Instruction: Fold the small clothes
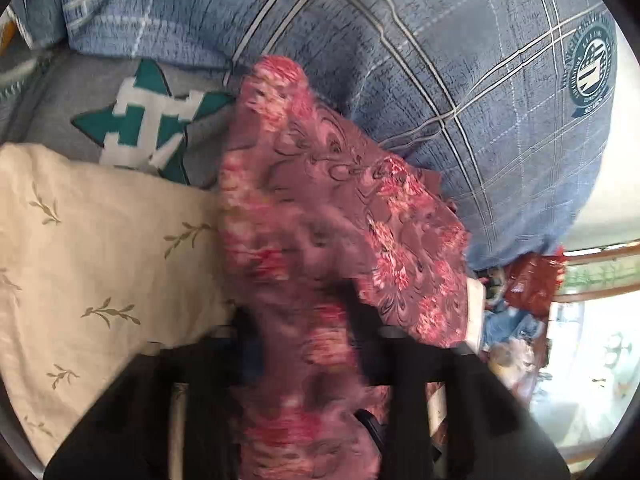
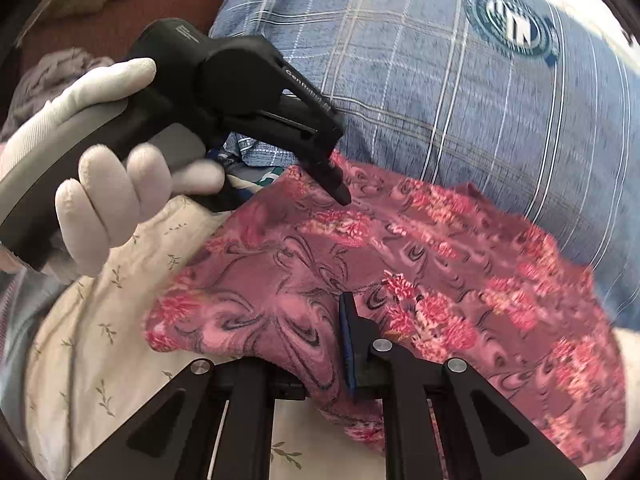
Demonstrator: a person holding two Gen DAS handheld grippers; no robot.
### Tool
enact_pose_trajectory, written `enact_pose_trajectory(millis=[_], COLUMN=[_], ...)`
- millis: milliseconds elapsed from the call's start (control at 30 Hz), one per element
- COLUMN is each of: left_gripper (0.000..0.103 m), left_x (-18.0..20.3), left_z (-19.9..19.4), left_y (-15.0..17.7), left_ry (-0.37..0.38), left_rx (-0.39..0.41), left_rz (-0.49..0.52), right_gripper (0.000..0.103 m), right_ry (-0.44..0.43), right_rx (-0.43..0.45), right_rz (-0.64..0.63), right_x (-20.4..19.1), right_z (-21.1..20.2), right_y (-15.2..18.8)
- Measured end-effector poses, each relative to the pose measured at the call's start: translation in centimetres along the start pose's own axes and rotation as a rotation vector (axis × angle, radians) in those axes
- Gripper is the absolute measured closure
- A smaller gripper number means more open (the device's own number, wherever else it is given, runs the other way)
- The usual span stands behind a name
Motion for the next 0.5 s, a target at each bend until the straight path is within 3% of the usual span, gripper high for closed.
enact_pose_trajectory(millis=[100,200,500], left_gripper=[0.092,0.094,0.094], left_x=[1.1,3.1,12.0], left_z=[-1.3,-3.1,-2.9], left_y=[0.4,0.9,3.2], left_ry=[0.007,0.059,0.059], left_rx=[0.036,0.078,0.089], left_rz=[0.025,0.038,0.163], right_gripper=[0.095,0.095,0.097], right_ry=[-0.044,-0.088,-0.162], right_rx=[0.024,0.050,0.153], right_rz=[0.085,0.177,0.427], right_x=[1.4,3.0,8.4], right_z=[-1.1,-2.3,-7.1], right_y=[0.1,0.1,2.4])
Point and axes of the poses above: each gripper's, at about its wrist camera, not at the fingertips, and z roughly the way its jaws point, x to its right, y to its underside, the point moved 1 cm from there along z, roughly the way its jaws point, and after that the axes turned 1 degree about -z, right-handed, at the moved point
